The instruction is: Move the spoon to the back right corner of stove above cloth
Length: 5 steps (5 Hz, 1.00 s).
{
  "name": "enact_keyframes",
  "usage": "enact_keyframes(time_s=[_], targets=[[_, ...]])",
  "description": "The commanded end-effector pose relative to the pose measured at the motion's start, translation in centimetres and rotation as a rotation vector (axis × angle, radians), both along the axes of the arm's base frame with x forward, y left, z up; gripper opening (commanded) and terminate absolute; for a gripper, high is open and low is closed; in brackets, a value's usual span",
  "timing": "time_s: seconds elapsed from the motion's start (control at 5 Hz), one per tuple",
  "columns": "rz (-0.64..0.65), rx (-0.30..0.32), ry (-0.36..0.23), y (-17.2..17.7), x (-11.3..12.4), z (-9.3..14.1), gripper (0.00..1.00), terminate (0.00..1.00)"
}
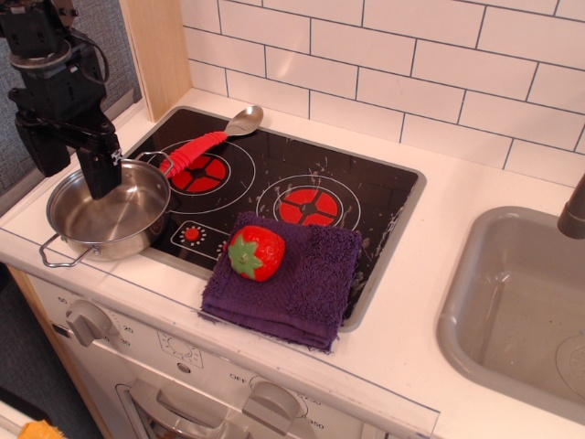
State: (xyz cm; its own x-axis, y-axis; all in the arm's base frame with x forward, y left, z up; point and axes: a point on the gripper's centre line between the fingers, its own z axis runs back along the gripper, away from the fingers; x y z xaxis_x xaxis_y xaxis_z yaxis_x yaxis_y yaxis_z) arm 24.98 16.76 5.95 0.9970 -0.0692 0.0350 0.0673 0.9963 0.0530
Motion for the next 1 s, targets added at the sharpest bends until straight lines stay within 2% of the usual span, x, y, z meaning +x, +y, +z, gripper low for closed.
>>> enact_keyframes(time_s=[0.0, 0.2, 0.4, 0.6, 0.8], targets=[[0.000, 0.000, 0.000, 0.0, 0.0, 0.0, 1.00, 0.00], [0.001, -0.012, -0.039, -0.9, 1.9, 1.0, 1.00, 0.00], [0.012, 0.036, -0.071, -1.4, 4.0, 2.3, 1.00, 0.00], [0.003, 0.009, -0.128, -1.8, 7.1, 4.0, 1.00, 0.00], [-0.016, 0.043, -0.111, -1.8, 10.2, 2.2, 1.00, 0.00]])
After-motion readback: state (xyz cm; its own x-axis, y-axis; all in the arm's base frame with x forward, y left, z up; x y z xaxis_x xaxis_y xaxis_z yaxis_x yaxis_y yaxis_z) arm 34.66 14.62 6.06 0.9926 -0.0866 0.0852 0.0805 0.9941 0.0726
